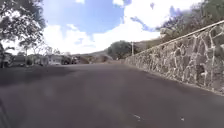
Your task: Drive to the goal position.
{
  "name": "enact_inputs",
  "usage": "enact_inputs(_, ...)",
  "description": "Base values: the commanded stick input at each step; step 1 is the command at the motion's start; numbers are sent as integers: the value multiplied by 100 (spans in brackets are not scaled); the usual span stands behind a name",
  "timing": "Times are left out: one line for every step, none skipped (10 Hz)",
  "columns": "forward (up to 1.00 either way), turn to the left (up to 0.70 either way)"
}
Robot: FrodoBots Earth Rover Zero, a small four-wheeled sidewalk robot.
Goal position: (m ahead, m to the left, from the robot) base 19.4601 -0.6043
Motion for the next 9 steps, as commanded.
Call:
enact_inputs(70,0)
enact_inputs(70,0)
enact_inputs(70,0)
enact_inputs(70,0)
enact_inputs(70,0)
enact_inputs(70,0)
enact_inputs(70,0)
enact_inputs(70,0)
enact_inputs(70,0)
